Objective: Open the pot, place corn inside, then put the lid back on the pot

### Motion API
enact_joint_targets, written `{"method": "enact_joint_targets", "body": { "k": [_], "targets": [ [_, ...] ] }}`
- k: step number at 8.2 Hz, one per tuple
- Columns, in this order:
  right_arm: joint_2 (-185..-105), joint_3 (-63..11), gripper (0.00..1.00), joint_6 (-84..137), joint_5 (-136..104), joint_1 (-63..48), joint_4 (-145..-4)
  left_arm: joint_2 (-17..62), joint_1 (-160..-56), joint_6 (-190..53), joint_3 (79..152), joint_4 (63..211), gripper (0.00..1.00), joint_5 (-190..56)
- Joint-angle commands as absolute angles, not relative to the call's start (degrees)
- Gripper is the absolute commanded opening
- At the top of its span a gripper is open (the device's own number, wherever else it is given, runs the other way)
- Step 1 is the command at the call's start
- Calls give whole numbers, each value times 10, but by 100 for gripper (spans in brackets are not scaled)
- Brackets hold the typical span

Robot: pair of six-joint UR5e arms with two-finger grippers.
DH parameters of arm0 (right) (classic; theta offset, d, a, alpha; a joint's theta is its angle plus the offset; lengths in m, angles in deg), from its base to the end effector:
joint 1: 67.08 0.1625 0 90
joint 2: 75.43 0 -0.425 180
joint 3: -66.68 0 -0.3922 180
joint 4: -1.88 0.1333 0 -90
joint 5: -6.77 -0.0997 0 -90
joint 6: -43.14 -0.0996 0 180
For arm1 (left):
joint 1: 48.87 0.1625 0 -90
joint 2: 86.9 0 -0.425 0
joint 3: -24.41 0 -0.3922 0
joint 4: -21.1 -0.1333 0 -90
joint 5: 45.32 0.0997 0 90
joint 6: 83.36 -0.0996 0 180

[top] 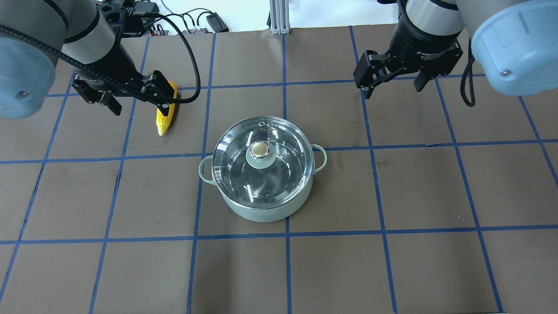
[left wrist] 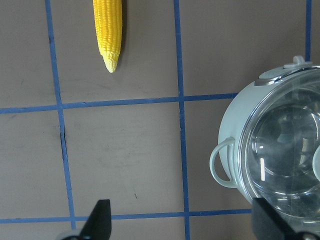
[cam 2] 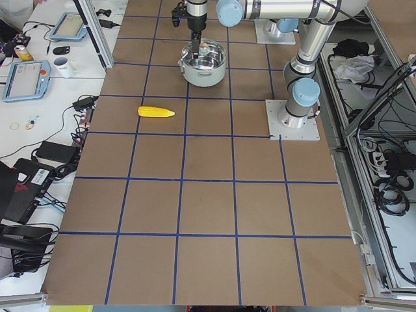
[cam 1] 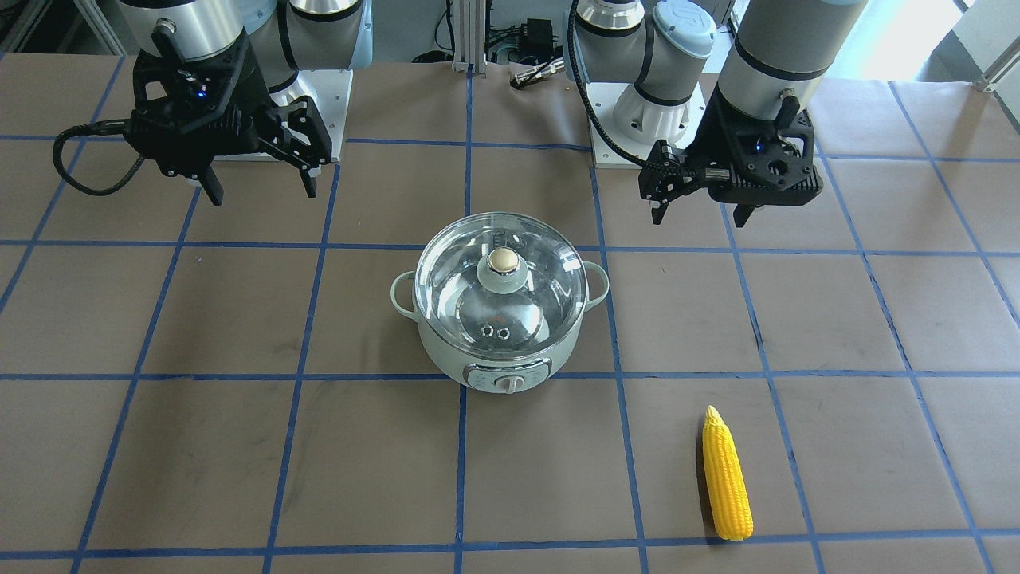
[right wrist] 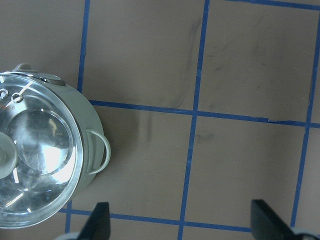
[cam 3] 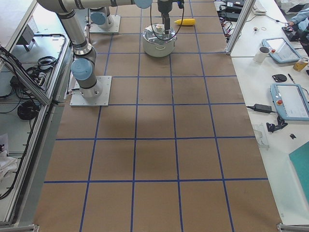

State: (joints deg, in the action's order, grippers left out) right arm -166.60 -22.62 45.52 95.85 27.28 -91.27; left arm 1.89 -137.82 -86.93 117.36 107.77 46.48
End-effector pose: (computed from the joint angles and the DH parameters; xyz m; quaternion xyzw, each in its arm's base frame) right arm 0.1719 -0.4797 0.5097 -0.0591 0.9973 -0.0436 0.0088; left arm -0.1213 -0.4878 0.4788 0.0218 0.9995 -0.0132 0.0163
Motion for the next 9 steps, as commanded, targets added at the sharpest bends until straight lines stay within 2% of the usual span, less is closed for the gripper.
{"method": "enact_joint_targets", "body": {
  "k": [1,3,6,9],
  "targets": [
    [-1657,-227,100,456,950,275,-915,22,-1378,-871,1174,1075,100,465],
    [-1626,-226,100,349,952,301,-954,29,-1376,-875,1173,1070,100,467],
    [-1557,-227,100,210,954,417,-1036,41,-1355,-948,1179,1028,100,474],
    [-1493,-229,100,91,960,505,-1102,92,-1286,-956,1180,957,100,466]
  ]
}}
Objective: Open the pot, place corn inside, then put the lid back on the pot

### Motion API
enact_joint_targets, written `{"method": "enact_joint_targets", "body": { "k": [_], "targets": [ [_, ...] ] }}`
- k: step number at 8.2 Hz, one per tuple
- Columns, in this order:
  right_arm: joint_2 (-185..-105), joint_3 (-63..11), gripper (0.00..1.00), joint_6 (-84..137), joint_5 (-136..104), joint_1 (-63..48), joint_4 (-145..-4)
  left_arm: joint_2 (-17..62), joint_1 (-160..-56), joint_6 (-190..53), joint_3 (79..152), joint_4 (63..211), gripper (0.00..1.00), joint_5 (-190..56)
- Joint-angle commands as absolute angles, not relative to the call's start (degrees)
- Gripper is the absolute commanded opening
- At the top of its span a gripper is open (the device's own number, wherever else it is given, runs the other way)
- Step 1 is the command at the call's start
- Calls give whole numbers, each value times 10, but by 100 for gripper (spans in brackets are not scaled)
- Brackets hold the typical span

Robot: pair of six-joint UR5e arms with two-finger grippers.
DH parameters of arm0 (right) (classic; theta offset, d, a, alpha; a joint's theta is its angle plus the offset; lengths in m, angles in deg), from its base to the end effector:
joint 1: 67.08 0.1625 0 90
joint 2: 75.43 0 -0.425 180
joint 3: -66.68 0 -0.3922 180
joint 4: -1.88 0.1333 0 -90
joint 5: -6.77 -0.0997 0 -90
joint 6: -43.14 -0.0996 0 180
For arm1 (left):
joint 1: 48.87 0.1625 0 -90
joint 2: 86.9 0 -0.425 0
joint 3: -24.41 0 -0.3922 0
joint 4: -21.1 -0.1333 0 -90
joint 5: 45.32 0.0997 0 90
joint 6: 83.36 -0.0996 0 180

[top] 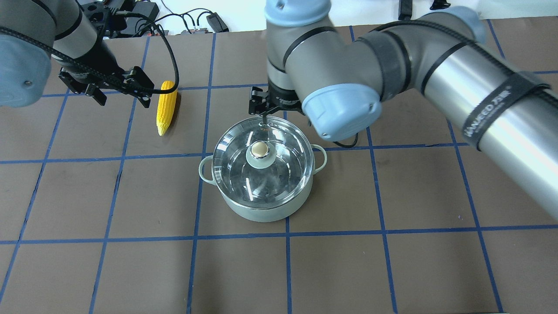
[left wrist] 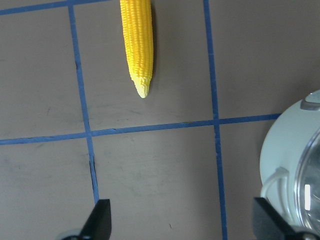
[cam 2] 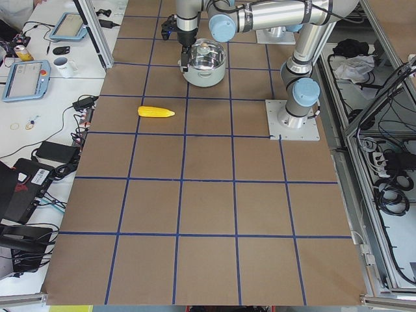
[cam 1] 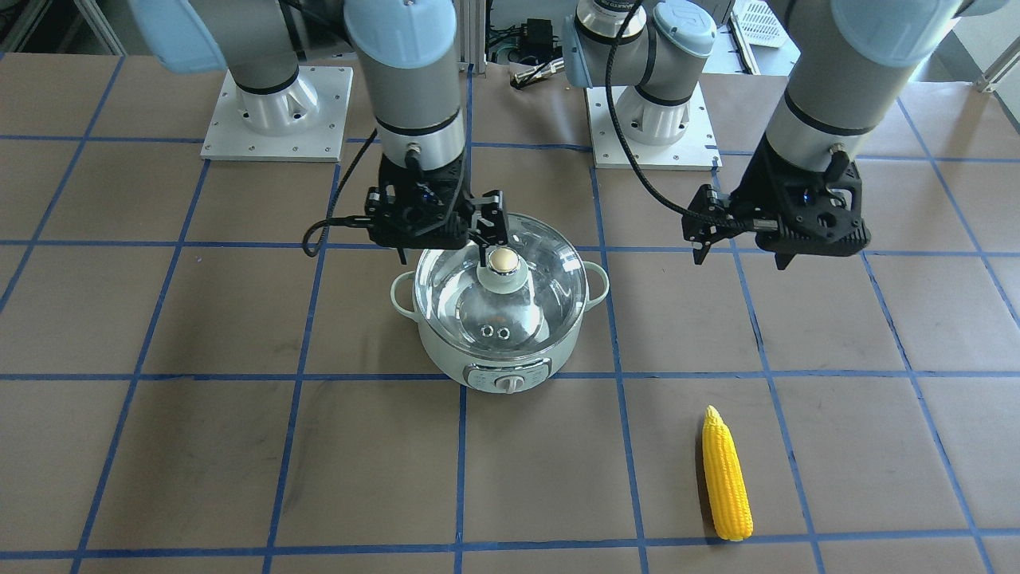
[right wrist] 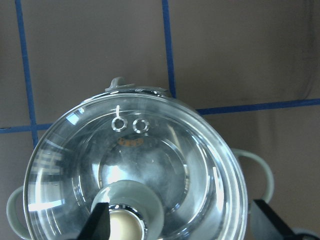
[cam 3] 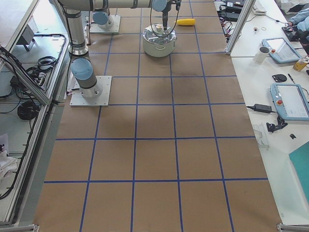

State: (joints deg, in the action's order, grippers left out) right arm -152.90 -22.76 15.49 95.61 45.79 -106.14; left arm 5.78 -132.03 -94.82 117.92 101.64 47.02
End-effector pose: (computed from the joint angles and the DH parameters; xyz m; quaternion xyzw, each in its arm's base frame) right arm 0.3522 -0.4869 0.4075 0.0411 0.9977 -0.0434 0.0317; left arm -0.0670 -0.5267 0.4511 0.0397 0.9986 -0.0249 0.0247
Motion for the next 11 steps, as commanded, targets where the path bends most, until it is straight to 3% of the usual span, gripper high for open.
{"method": "enact_joint_targets", "body": {
  "k": [1,5,7,8,9,11],
  "targets": [
    [-1480,-229,100,63,955,509,-1105,114,-1284,-972,1180,922,100,466],
    [-1466,-238,99,37,962,535,-1106,220,-1281,-1003,1179,807,100,447],
    [-1465,-238,30,45,961,535,-1106,291,-1281,-1005,1179,776,100,417],
    [-1466,-238,8,52,961,534,-1106,315,-1281,-1004,1179,758,100,418],
    [-1469,-238,0,56,962,534,-1107,324,-1281,-1004,1178,752,100,417],
    [-1472,-231,0,63,963,533,-1106,335,-1281,-1004,1174,752,100,417]
  ]
}}
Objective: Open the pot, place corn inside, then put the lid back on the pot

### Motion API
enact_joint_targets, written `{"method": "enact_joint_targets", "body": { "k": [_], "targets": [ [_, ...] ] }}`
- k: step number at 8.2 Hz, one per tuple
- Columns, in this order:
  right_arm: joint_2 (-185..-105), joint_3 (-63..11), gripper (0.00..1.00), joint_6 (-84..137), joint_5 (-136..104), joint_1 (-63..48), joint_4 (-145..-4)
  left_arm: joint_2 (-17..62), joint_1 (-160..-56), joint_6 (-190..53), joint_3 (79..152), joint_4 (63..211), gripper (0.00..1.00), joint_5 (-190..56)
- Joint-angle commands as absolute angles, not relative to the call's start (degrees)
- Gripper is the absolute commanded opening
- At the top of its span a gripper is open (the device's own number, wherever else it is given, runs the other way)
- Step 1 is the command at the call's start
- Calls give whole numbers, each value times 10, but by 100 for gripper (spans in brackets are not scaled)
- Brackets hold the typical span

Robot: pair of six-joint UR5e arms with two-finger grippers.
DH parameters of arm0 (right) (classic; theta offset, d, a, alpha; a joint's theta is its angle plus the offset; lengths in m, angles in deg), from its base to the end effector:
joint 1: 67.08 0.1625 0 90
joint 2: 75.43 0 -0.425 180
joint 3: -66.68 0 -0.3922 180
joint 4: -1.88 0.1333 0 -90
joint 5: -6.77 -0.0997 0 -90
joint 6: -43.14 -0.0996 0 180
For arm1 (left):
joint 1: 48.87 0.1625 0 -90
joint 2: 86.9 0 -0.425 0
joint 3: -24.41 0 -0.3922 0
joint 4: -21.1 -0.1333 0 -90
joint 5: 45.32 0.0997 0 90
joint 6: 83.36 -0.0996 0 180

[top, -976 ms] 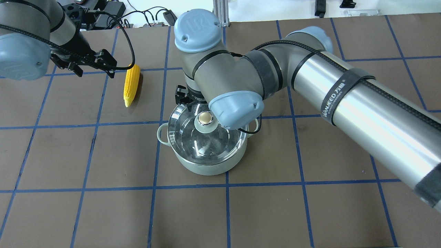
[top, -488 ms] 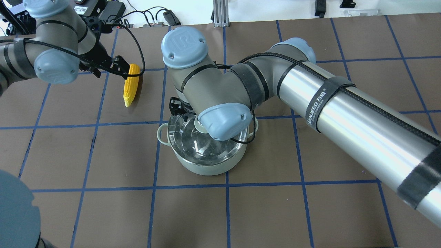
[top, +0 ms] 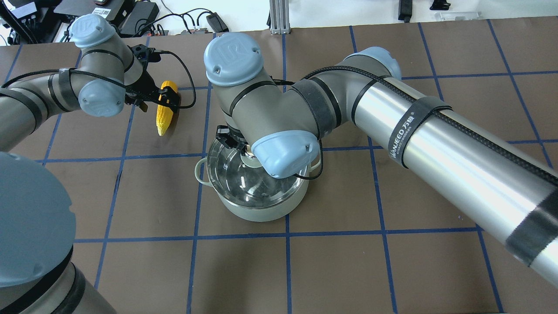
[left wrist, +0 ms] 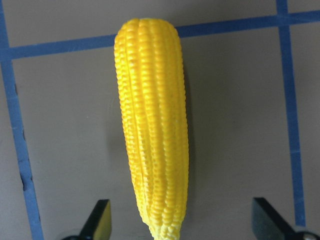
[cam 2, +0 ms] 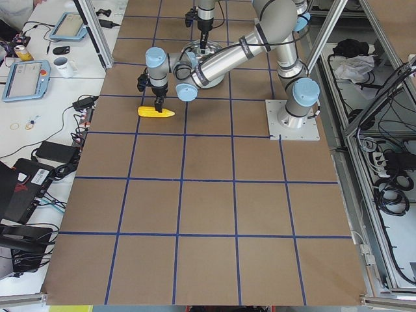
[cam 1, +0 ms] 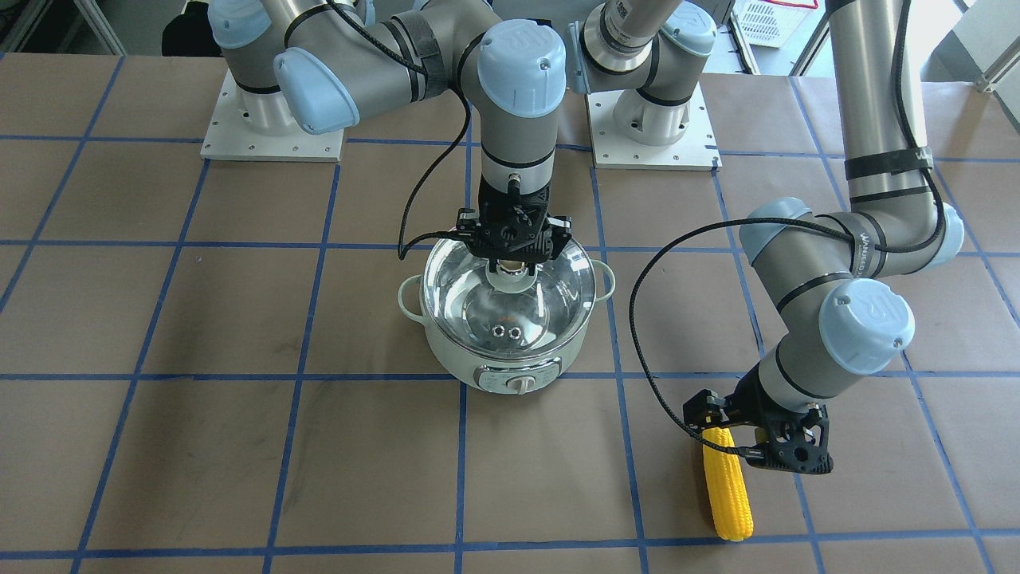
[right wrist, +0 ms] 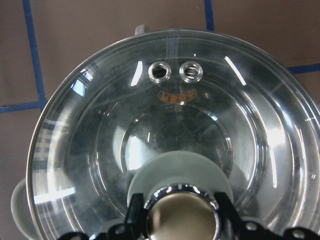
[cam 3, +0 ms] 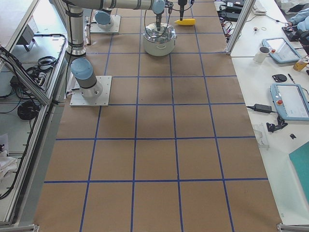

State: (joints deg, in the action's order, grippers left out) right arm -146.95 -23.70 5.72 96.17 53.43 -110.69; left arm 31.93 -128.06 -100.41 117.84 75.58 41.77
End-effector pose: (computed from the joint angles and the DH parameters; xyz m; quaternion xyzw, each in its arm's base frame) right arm 0.4263 -0.4589 0.3459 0.0601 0.9977 -0.0239 0.0224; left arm -0.0155 -0.6564 0.2318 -0.0551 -0.9978 0.0337 0.0178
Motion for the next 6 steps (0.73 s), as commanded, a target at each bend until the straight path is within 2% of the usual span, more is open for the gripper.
{"method": "enact_joint_targets", "body": {
  "k": [1,4,5,6],
  "targets": [
    [-1483,-224,0,66,962,526,-1105,350,-1281,-1004,1172,752,100,417],
    [-1556,-198,0,212,961,415,-997,382,-1281,-1004,1172,705,100,417],
    [-1582,-198,0,273,955,360,-962,384,-1281,-1006,1171,697,58,415],
    [-1594,-198,0,332,952,306,-936,384,-1281,-1003,1172,698,1,414]
  ]
}}
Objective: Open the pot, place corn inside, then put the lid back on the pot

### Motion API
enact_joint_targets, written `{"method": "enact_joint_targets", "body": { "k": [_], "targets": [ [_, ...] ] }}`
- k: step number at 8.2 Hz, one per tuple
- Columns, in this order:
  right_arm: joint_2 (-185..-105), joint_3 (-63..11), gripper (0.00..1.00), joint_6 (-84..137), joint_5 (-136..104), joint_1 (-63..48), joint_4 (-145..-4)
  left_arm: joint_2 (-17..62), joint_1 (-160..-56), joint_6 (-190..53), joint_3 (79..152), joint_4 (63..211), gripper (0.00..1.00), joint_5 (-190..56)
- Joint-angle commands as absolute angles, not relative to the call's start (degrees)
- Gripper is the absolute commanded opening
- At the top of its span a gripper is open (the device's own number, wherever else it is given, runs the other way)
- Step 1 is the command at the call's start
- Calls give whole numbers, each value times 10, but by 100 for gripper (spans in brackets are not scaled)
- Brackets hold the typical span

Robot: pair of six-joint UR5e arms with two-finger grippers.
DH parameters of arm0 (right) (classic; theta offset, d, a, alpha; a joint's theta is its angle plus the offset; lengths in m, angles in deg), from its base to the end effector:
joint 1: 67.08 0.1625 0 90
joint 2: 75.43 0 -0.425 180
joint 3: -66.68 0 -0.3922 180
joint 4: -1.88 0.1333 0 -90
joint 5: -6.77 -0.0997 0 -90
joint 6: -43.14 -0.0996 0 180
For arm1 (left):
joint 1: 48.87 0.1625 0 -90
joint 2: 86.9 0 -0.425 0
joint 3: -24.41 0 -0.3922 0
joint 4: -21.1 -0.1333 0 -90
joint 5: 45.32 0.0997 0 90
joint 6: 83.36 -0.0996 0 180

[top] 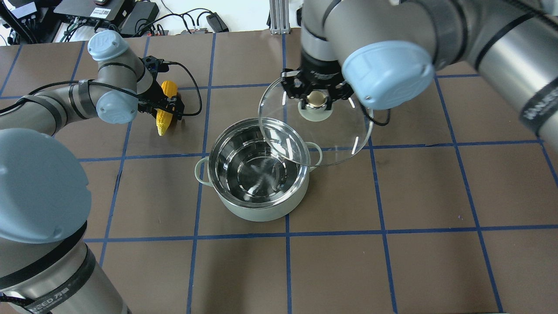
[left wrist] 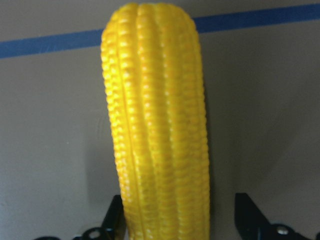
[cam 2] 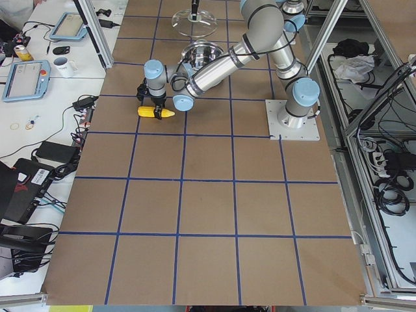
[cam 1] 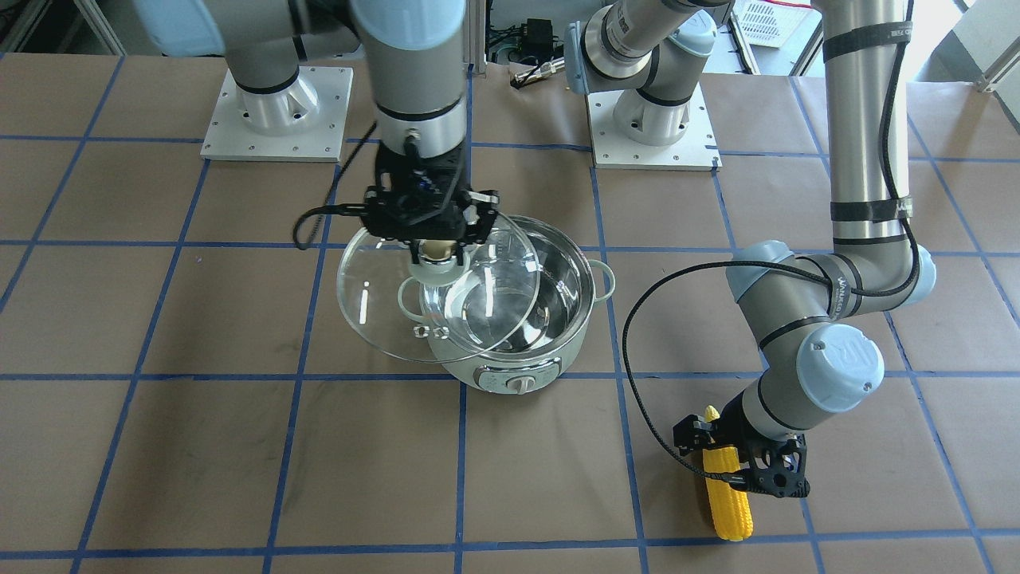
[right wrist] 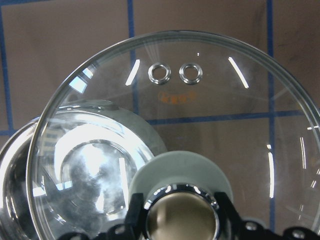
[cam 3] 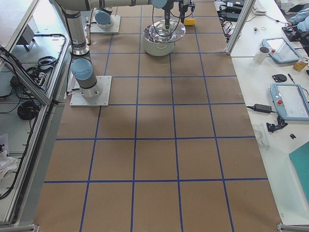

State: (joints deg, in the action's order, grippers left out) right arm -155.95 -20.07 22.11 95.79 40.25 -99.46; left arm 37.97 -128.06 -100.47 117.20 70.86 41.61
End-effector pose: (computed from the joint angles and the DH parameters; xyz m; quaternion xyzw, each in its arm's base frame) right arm 0.2981 -0.5021 0.4488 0.0319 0.9985 -0.0393 0.0227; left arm -0.0129 -0.6719 0.1767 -0.0555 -0.9978 0.0283 0.0206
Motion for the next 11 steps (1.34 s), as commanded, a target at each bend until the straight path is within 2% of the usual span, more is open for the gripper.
{"method": "enact_joint_targets", "body": {
  "k": [1,3,7,11],
  "targets": [
    [-1604,-198,0,383,953,269,-926,384,-1281,-1001,1172,698,0,414],
    [-1603,-199,0,455,958,220,-916,370,-1281,-994,1171,701,0,416],
    [-1604,-205,0,470,952,198,-905,241,-1288,-918,1172,811,0,422],
    [-1604,-206,0,474,951,198,-905,138,-1415,-736,1176,890,0,423]
  ]
}}
